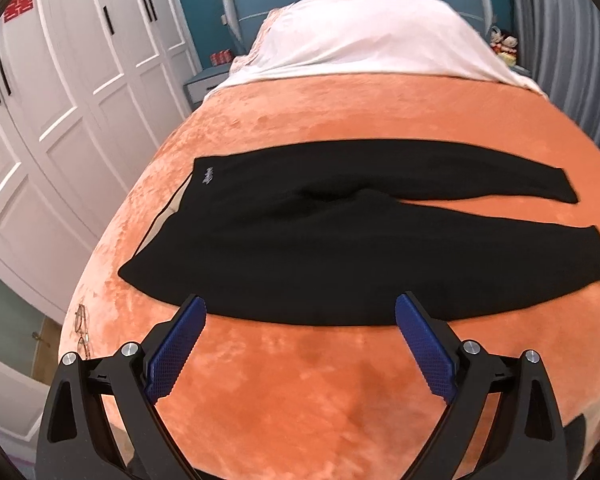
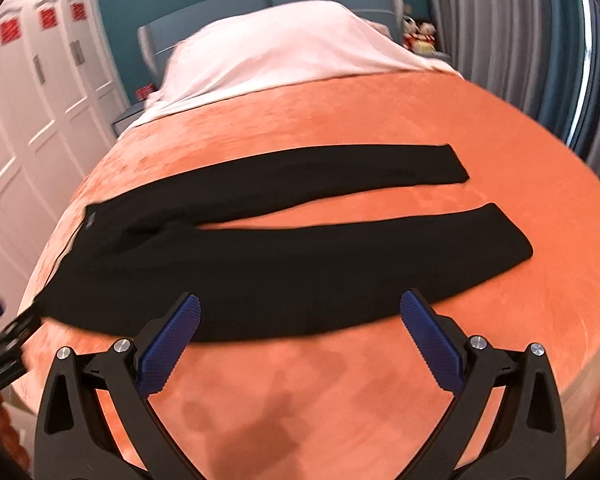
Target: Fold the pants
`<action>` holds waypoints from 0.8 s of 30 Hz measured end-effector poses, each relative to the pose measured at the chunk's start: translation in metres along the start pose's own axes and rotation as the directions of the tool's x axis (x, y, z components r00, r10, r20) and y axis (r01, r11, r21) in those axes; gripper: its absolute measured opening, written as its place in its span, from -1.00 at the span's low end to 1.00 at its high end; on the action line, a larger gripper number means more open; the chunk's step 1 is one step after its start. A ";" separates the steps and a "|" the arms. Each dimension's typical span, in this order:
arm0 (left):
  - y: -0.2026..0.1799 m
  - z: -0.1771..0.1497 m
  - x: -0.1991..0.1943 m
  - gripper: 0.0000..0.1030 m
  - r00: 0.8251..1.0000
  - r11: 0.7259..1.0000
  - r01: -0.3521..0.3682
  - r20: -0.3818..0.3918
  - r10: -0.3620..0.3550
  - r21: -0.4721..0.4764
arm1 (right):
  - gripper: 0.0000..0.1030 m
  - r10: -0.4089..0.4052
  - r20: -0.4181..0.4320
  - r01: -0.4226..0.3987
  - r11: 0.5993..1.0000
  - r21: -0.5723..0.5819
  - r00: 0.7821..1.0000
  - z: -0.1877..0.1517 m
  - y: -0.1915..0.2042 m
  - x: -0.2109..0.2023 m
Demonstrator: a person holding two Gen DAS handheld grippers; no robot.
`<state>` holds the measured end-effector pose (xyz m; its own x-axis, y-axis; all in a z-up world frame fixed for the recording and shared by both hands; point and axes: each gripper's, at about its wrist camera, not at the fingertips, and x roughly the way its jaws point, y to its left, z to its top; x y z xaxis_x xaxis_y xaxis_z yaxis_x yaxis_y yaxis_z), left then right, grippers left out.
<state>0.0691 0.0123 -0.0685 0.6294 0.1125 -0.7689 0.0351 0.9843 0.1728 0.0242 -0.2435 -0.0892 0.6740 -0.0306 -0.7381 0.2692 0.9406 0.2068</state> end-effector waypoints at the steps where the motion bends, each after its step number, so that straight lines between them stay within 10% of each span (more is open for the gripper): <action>1: 0.002 0.001 0.007 0.82 1.000 1.000 -0.006 -0.009 0.006 -0.003 | 0.91 0.001 -0.009 -0.001 1.000 0.019 1.000 0.009 -0.015 0.013; 10: 0.018 0.021 0.098 0.82 0.987 0.985 0.096 -0.117 -0.113 -0.140 | 0.91 -0.110 -0.095 0.126 0.974 0.188 0.989 0.136 -0.190 0.166; 14: 0.021 0.032 0.135 0.82 0.976 0.970 0.146 -0.131 -0.173 -0.197 | 0.40 -0.140 -0.131 0.166 0.962 0.218 0.981 0.174 -0.229 0.222; 24: 0.080 0.111 0.217 0.87 0.993 0.990 -0.018 -0.116 0.001 -0.143 | 0.24 -0.196 -0.201 0.232 0.957 0.176 0.960 0.205 -0.251 0.320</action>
<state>0.2951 0.1003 -0.1534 0.5353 0.1287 -0.8348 -0.0876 0.9915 0.0967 0.3129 -0.5582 -0.2457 0.4560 -0.1456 -0.8780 0.5349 0.8333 0.1396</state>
